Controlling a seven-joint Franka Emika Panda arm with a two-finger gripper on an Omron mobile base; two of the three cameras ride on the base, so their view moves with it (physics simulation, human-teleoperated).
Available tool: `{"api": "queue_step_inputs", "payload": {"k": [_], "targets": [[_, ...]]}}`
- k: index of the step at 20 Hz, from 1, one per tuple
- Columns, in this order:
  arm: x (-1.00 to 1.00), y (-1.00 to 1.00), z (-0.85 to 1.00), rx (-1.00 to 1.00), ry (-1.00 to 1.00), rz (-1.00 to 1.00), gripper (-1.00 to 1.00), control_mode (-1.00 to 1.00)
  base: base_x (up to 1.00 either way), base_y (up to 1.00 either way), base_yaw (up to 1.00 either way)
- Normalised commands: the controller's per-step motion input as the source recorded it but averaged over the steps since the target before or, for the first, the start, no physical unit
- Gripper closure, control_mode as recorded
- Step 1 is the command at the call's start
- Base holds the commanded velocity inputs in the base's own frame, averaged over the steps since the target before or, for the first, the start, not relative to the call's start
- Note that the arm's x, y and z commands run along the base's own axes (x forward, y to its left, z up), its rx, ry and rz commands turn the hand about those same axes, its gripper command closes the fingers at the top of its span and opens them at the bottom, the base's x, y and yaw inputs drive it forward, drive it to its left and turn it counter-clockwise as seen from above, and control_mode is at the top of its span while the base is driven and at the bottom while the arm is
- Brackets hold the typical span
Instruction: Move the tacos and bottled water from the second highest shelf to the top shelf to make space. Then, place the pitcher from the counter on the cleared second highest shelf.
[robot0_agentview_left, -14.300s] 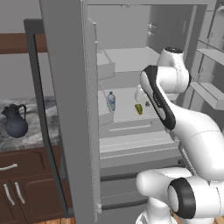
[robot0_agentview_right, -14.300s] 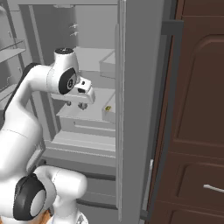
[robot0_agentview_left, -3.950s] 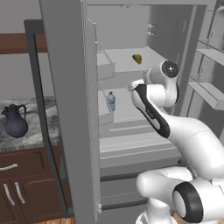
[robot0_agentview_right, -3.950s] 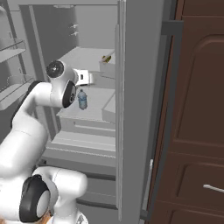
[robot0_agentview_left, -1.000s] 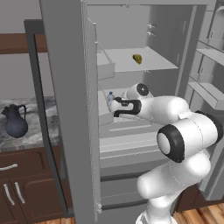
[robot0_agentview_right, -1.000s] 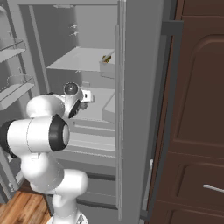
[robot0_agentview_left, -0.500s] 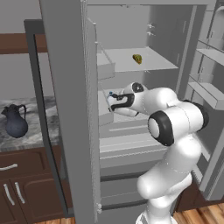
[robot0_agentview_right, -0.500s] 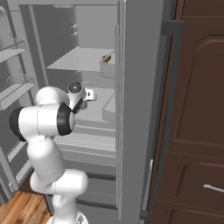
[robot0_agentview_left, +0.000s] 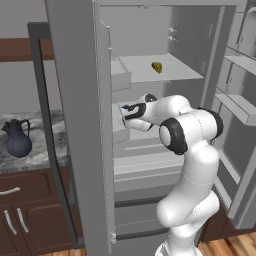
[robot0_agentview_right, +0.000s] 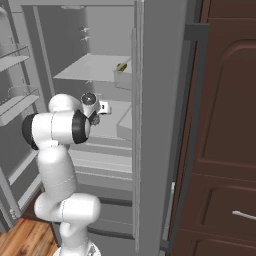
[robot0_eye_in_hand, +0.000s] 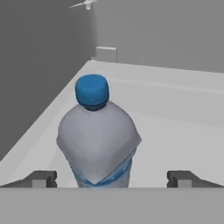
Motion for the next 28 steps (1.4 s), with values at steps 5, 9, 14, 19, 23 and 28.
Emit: {"api": "queue_step_inputs", "payload": {"k": [5, 9, 14, 19, 23, 28], "targets": [[0.37, 0.11, -0.18, 0.00, 0.02, 0.00, -1.00, -1.00, 0.00, 0.00, 0.00], [0.35, 0.10, -0.19, 0.00, 0.02, 0.00, -1.00, -1.00, 0.00, 0.00, 0.00], [0.29, 0.10, -0.19, 0.00, 0.02, 0.00, 1.00, -1.00, 0.00, 0.00, 0.00], [0.07, 0.16, -0.23, 0.00, 0.02, 0.00, 1.00, -1.00, 0.00, 0.00, 0.00], [0.00, 0.00, -0.01, 0.00, 0.00, 0.00, 1.00, -1.00, 0.00, 0.00, 0.00], [-0.66, -0.04, -0.01, 0.00, -0.18, 0.00, 1.00, -1.00, 0.00, 0.00, 0.00]]}}
